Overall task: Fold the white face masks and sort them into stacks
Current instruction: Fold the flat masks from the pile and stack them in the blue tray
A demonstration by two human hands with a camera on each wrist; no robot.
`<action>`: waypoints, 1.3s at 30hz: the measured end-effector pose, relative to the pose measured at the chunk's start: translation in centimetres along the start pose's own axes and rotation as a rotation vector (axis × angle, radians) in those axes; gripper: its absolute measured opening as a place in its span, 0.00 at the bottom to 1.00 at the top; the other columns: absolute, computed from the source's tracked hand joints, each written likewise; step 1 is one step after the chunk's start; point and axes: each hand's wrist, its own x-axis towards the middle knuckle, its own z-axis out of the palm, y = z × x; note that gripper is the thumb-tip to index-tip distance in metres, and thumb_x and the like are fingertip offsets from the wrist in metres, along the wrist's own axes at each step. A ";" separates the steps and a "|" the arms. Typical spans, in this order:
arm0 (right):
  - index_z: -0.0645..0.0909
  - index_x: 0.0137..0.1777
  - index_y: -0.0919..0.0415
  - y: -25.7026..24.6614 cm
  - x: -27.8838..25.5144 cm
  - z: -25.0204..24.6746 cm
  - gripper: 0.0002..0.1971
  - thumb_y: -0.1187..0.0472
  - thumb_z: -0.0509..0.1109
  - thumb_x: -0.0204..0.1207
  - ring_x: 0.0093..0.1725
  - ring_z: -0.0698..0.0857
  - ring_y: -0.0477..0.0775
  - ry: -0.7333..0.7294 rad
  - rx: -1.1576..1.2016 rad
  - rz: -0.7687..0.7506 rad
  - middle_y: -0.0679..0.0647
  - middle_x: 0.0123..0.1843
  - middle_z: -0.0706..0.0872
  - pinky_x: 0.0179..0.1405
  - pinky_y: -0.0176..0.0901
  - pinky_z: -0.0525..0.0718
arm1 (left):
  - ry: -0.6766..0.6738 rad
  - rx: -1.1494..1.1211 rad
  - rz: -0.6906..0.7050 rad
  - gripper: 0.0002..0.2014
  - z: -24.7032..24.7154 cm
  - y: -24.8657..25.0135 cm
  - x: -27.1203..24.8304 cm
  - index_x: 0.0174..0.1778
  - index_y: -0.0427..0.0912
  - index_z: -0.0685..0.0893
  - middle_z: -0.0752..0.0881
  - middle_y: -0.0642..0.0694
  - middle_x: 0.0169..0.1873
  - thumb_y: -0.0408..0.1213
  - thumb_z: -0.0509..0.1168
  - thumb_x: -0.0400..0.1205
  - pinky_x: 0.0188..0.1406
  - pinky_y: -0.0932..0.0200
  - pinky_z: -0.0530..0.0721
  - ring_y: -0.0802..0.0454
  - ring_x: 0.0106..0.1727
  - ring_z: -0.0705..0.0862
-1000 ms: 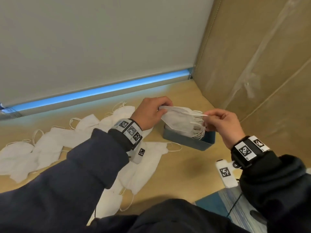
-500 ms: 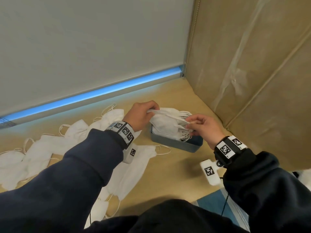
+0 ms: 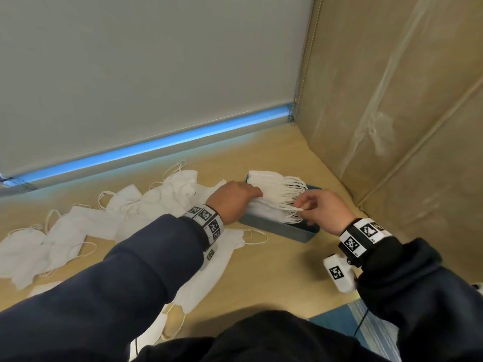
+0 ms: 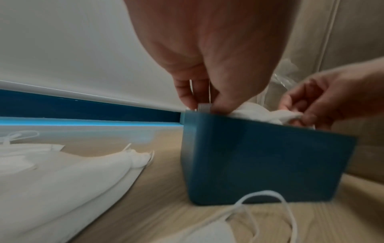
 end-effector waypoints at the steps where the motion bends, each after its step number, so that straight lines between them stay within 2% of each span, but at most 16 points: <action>1: 0.89 0.44 0.54 -0.1 0.1 0.0 0.10 0.71 0.80 0.72 0.33 0.88 0.55 -0.002 -0.026 -0.001 0.57 0.39 0.91 0.33 0.47 0.91 | -0.027 0.017 0.024 0.23 0.2 0.1 0.0 0.65 0.51 0.87 0.91 0.45 0.54 0.25 0.66 0.77 0.55 0.47 0.85 0.41 0.54 0.88; 3: 0.89 0.44 0.54 -0.3 0.2 0.0 0.10 0.71 0.80 0.71 0.34 0.89 0.58 -0.006 -0.058 -0.003 0.55 0.38 0.91 0.34 0.49 0.92 | -0.036 0.056 0.047 0.22 0.4 -0.1 -0.1 0.61 0.50 0.88 0.91 0.45 0.52 0.24 0.67 0.75 0.54 0.47 0.83 0.40 0.52 0.88; 5: 0.88 0.43 0.52 -0.7 0.3 -0.2 0.11 0.70 0.81 0.69 0.36 0.89 0.56 0.004 -0.066 -0.018 0.52 0.38 0.90 0.37 0.47 0.90 | 0.025 0.051 0.034 0.22 0.6 -0.5 -0.2 0.62 0.49 0.88 0.91 0.45 0.54 0.24 0.69 0.75 0.56 0.49 0.82 0.39 0.54 0.88; 8: 0.87 0.47 0.48 -2.0 0.2 -0.2 0.15 0.63 0.85 0.65 0.39 0.84 0.45 0.051 -0.131 -0.072 0.46 0.42 0.88 0.40 0.34 0.78 | 0.133 -0.075 -0.015 0.22 1.0 -1.0 -0.7 0.68 0.45 0.85 0.89 0.44 0.61 0.27 0.71 0.78 0.62 0.47 0.79 0.40 0.60 0.86; 10: 0.86 0.49 0.46 -3.3 0.0 0.4 0.15 0.59 0.85 0.64 0.38 0.82 0.43 0.080 -0.178 -0.111 0.45 0.42 0.86 0.39 0.37 0.76 | 0.178 -0.168 -0.069 0.18 1.0 -1.1 -1.2 0.66 0.46 0.84 0.88 0.45 0.61 0.32 0.70 0.80 0.63 0.48 0.78 0.41 0.59 0.85; 12: 0.87 0.46 0.45 -4.5 0.1 1.6 0.11 0.58 0.83 0.67 0.39 0.83 0.43 0.073 -0.215 -0.152 0.44 0.40 0.87 0.44 0.42 0.79 | 0.221 -0.182 -0.102 0.10 0.7 -1.4 -1.9 0.60 0.45 0.87 0.89 0.47 0.56 0.34 0.69 0.83 0.61 0.49 0.76 0.43 0.57 0.85; 15: 0.87 0.47 0.44 -6.1 0.4 3.8 0.04 0.53 0.78 0.74 0.45 0.87 0.47 -0.044 -0.337 -0.116 0.43 0.42 0.88 0.48 0.45 0.85 | 0.265 -0.228 -0.164 0.06 0.1 -2.1 -4.2 0.54 0.47 0.89 0.90 0.50 0.50 0.36 0.69 0.84 0.58 0.48 0.79 0.46 0.53 0.85; 18: 0.86 0.55 0.45 -7.3 0.7 5.4 0.08 0.48 0.71 0.78 0.52 0.87 0.53 -0.085 -0.530 -0.050 0.46 0.50 0.89 0.54 0.51 0.87 | 0.409 -0.444 -0.353 0.06 -0.7 -3.5 -7.9 0.53 0.48 0.90 0.89 0.54 0.48 0.36 0.71 0.83 0.53 0.54 0.84 0.55 0.47 0.86; 21: 0.81 0.55 0.46 -8.8 0.5 6.0 0.09 0.54 0.73 0.77 0.50 0.84 0.56 0.064 -0.573 -0.149 0.47 0.51 0.83 0.48 0.54 0.85 | 0.634 -0.682 -0.638 0.05 -1.5 -5.1 -14.0 0.48 0.51 0.92 0.91 0.60 0.41 0.35 0.74 0.81 0.50 0.69 0.83 0.63 0.44 0.88; 23: 0.79 0.55 0.47 -10.3 0.1 6.4 0.11 0.57 0.75 0.75 0.46 0.82 0.56 0.129 -0.539 -0.253 0.48 0.52 0.78 0.43 0.52 0.83 | 0.710 -0.796 -0.803 0.06 -1.1 -6.7 -19.5 0.45 0.52 0.92 0.91 0.60 0.38 0.34 0.75 0.80 0.50 0.64 0.86 0.59 0.44 0.90; 25: 0.80 0.50 0.47 -12.2 -0.2 7.5 0.08 0.57 0.76 0.75 0.41 0.81 0.53 0.139 -0.471 -0.356 0.48 0.49 0.79 0.38 0.49 0.78 | 0.707 -0.824 -0.963 0.06 -0.3 -8.6 -25.7 0.45 0.52 0.92 0.92 0.58 0.37 0.34 0.76 0.79 0.52 0.56 0.88 0.54 0.44 0.91; 27: 0.81 0.44 0.47 -14.6 -0.7 9.9 0.05 0.58 0.75 0.75 0.37 0.80 0.48 0.104 -0.360 -0.412 0.47 0.42 0.83 0.35 0.45 0.75 | 0.659 -0.766 -1.126 0.04 0.3 -10.8 -32.1 0.45 0.52 0.92 0.93 0.56 0.40 0.37 0.75 0.80 0.53 0.52 0.87 0.52 0.46 0.91; 31: 0.86 0.42 0.48 -18.9 -2.1 17.4 0.04 0.59 0.76 0.76 0.33 0.83 0.44 -0.121 -0.167 -0.431 0.45 0.35 0.86 0.36 0.39 0.80 | 0.508 -0.516 -1.347 0.03 1.1 -14.4 -42.5 0.49 0.51 0.90 0.90 0.52 0.44 0.41 0.75 0.81 0.53 0.52 0.83 0.46 0.51 0.90; 34: 0.87 0.40 0.48 -21.4 -2.7 23.6 0.05 0.59 0.77 0.75 0.34 0.84 0.43 -0.289 -0.121 -0.450 0.46 0.35 0.88 0.39 0.36 0.80 | 0.340 -0.472 -1.439 0.16 2.6 -16.8 -46.9 0.62 0.48 0.86 0.88 0.45 0.57 0.47 0.75 0.80 0.60 0.46 0.84 0.42 0.57 0.87; 36: 0.87 0.41 0.48 -22.9 -2.9 27.5 0.04 0.59 0.77 0.75 0.33 0.85 0.43 -0.407 -0.119 -0.436 0.47 0.34 0.89 0.40 0.40 0.82 | 0.203 -0.484 -1.430 0.28 3.7 -17.6 -47.9 0.73 0.47 0.80 0.81 0.41 0.67 0.50 0.76 0.78 0.66 0.43 0.82 0.38 0.64 0.84; 39: 0.88 0.44 0.52 -24.8 -3.4 33.0 0.02 0.61 0.76 0.76 0.33 0.88 0.47 -0.571 -0.123 -0.336 0.54 0.35 0.91 0.39 0.48 0.87 | 0.105 -0.484 -1.372 0.42 4.6 -18.4 -47.8 0.81 0.47 0.69 0.72 0.41 0.73 0.54 0.79 0.73 0.70 0.43 0.80 0.36 0.69 0.81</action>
